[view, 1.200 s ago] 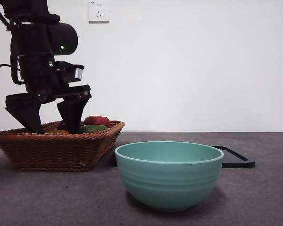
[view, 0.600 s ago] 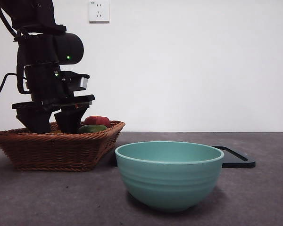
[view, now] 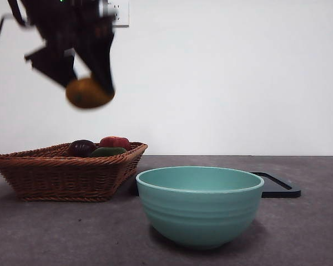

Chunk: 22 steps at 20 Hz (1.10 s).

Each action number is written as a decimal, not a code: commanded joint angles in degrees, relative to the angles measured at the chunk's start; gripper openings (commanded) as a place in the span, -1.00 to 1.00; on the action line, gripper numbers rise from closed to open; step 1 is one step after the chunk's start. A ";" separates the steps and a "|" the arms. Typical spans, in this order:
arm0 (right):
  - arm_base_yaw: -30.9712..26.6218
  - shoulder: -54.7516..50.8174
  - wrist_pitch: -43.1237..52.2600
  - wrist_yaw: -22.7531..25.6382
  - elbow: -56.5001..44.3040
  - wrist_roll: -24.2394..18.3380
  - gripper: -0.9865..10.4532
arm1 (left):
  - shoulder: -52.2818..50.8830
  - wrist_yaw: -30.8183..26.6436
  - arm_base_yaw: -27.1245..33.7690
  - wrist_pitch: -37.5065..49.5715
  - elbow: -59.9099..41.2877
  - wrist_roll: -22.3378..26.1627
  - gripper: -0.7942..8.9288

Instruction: Pick up the wifruite, put it on the bowl, pick up the plate, put it on desk

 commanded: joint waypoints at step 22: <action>0.17 0.28 0.50 0.02 1.14 0.07 -0.11 | 20.50 -5.66 -28.26 4.81 1.25 3.32 -0.47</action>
